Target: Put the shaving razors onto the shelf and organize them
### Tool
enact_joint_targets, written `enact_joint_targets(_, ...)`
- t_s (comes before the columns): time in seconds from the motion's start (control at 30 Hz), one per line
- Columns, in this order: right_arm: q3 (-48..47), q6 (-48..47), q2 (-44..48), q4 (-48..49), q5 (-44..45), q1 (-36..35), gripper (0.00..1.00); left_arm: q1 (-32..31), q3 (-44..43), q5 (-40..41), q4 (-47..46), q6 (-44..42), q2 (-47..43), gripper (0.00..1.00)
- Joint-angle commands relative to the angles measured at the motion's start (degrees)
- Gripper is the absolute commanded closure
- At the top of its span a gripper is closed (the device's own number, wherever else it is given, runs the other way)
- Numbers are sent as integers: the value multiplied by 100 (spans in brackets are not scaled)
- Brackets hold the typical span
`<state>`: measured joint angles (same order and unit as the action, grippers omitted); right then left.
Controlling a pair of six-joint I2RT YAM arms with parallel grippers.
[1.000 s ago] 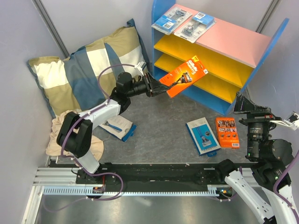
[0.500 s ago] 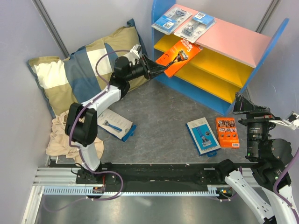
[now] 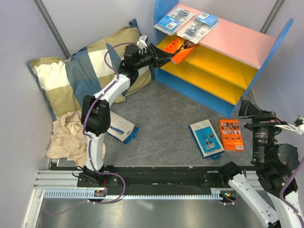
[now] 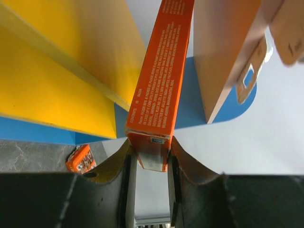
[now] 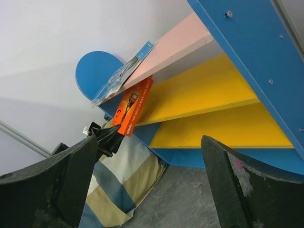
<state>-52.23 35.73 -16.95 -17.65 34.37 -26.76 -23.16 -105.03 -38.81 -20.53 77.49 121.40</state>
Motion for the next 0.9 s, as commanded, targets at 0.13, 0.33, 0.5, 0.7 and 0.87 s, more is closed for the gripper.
enact_joint_targets(0.13, -218, -136, 122, -125, 70, 4, 2, 66, -1220, 382, 251, 600, 604, 93)
enact_joint_targets(0.33, -226, -154, 201, -204, 105, -4, 2, 110, -1230, 857, 348, 705, 604, 88)
enact_joint_targets(0.5, -218, -162, 218, -265, 122, -4, 2, 136, -1212, 1190, 436, 741, 569, 87)
enact_joint_targets(0.7, -218, -171, 253, -327, 114, -4, 2, 197, -1230, 1349, 489, 837, 595, 83)
enact_joint_targets(0.87, -235, -189, 271, -362, 123, 4, 2, 250, -1283, 1393, 489, 952, 665, 78)
